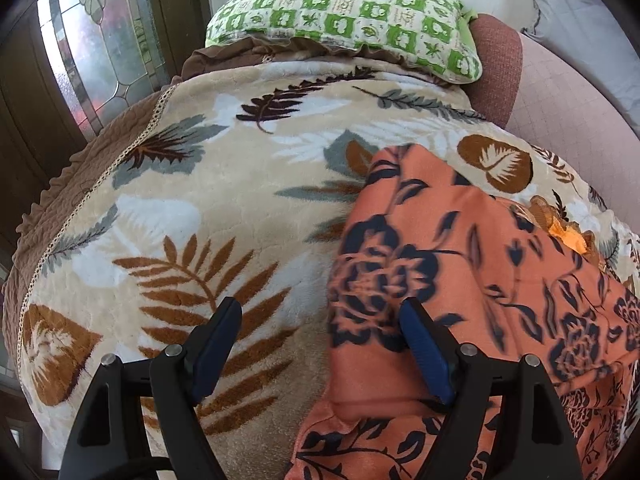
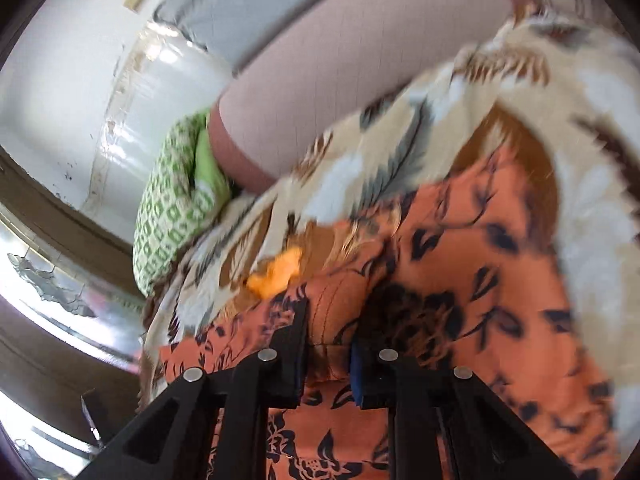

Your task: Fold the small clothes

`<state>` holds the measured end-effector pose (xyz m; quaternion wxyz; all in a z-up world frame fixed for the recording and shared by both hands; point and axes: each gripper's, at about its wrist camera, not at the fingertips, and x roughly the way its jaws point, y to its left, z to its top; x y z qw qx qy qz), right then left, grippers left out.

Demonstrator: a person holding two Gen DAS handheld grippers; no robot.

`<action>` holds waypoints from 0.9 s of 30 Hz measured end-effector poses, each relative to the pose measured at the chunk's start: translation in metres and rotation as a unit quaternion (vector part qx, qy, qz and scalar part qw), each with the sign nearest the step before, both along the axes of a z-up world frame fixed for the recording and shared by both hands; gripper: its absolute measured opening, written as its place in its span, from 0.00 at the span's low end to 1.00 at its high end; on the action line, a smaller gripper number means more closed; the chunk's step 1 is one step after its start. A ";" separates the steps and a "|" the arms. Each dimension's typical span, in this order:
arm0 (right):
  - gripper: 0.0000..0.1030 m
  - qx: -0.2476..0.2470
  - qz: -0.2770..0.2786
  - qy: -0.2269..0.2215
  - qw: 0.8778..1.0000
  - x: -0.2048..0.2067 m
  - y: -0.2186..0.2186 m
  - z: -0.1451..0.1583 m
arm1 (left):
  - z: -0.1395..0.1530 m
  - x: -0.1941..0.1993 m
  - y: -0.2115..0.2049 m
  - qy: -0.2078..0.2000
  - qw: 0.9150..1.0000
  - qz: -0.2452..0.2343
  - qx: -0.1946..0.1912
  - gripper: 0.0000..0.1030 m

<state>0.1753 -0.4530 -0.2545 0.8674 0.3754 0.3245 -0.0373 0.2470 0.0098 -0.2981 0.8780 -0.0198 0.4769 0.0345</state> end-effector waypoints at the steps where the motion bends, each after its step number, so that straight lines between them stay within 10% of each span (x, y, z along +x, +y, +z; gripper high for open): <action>1: 0.17 -0.006 -0.006 0.000 1.000 -0.005 -0.002 0.004 | -0.001 0.000 -0.002 0.002 1.000 -0.006 -0.001 0.79; 10: 0.16 -0.062 -0.050 0.150 0.985 -0.032 -0.040 -0.022 | -0.010 0.000 -0.015 0.033 0.998 -0.038 0.034 0.79; 18: 0.19 -0.015 -0.002 0.023 1.000 -0.013 -0.036 0.016 | 0.010 -0.012 -0.019 -0.019 0.998 -0.060 0.018 0.79; 23: 0.17 -0.019 0.072 0.106 0.992 0.037 -0.007 -0.026 | -0.017 -0.004 -0.032 0.040 0.995 -0.091 0.018 0.80; 27: 0.17 -0.097 0.003 0.104 0.990 0.031 -0.019 -0.022 | -0.020 -0.002 -0.028 0.056 0.994 -0.094 0.007 0.82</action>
